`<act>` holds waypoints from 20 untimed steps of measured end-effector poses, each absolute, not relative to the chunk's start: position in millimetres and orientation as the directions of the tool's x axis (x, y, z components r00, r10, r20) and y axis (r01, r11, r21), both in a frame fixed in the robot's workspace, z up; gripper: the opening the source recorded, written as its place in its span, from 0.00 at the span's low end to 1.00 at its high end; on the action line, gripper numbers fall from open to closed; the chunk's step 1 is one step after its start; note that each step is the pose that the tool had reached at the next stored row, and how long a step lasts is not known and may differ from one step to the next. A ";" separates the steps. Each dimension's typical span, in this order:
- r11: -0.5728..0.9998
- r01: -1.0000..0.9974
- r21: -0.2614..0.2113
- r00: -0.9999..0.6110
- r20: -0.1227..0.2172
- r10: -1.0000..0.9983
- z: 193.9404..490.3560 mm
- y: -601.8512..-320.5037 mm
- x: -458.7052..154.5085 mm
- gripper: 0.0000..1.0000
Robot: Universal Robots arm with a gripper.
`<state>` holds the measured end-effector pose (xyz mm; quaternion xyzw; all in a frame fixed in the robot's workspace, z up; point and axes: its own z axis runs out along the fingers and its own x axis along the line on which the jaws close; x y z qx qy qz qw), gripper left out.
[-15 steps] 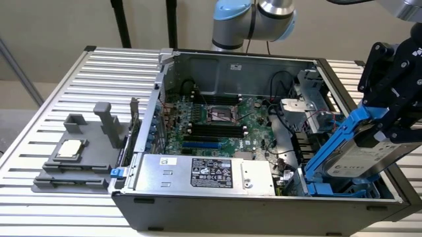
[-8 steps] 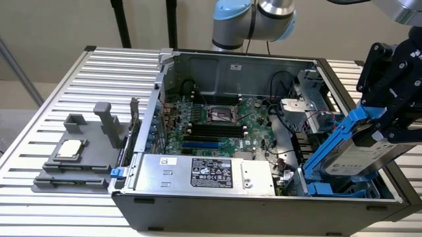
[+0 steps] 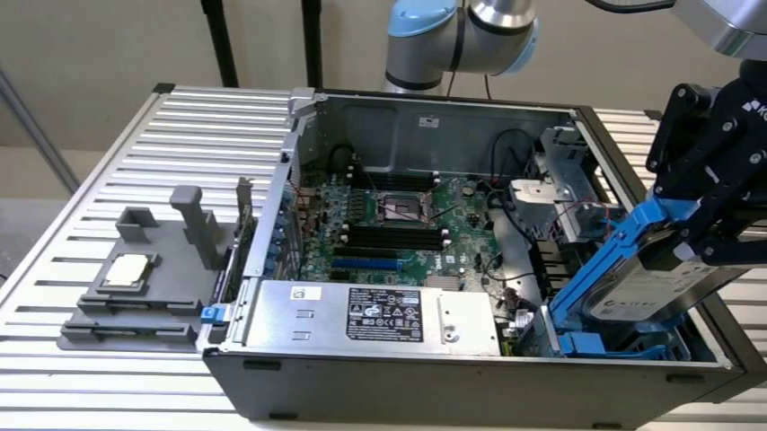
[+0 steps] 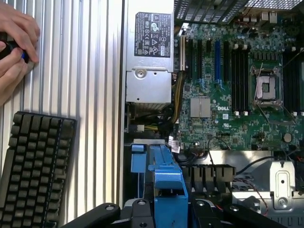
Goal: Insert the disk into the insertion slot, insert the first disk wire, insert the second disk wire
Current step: 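Insert the disk into the insertion slot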
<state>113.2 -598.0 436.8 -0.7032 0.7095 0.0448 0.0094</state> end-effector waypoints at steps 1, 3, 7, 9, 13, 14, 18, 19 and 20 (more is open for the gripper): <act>0.007 -0.999 0.050 -0.010 -0.077 -0.997 436.0 -598.1 113.4 0.33; 0.005 -0.999 0.051 -0.009 -0.078 -0.997 434.8 -598.5 113.7 0.33; 0.003 -0.999 0.053 -0.008 -0.084 -0.996 431.8 -599.7 114.3 0.33; 0.002 -0.999 0.054 -0.006 -0.089 -0.996 430.2 -600.4 114.6 0.33; -0.001 -0.998 0.055 -0.004 -0.103 -0.995 427.1 -601.7 115.0 0.33; -0.002 -0.998 0.055 -0.004 -0.107 -0.994 426.2 -602.3 115.1 0.33; -0.005 -0.998 0.055 -0.002 -0.117 -0.993 422.1 -604.2 115.3 0.33; -0.005 -0.998 0.055 -0.001 -0.118 -0.993 421.1 -604.4 115.3 0.33; -0.006 -0.998 0.055 0.000 -0.119 -0.993 420.1 -604.5 115.3 0.33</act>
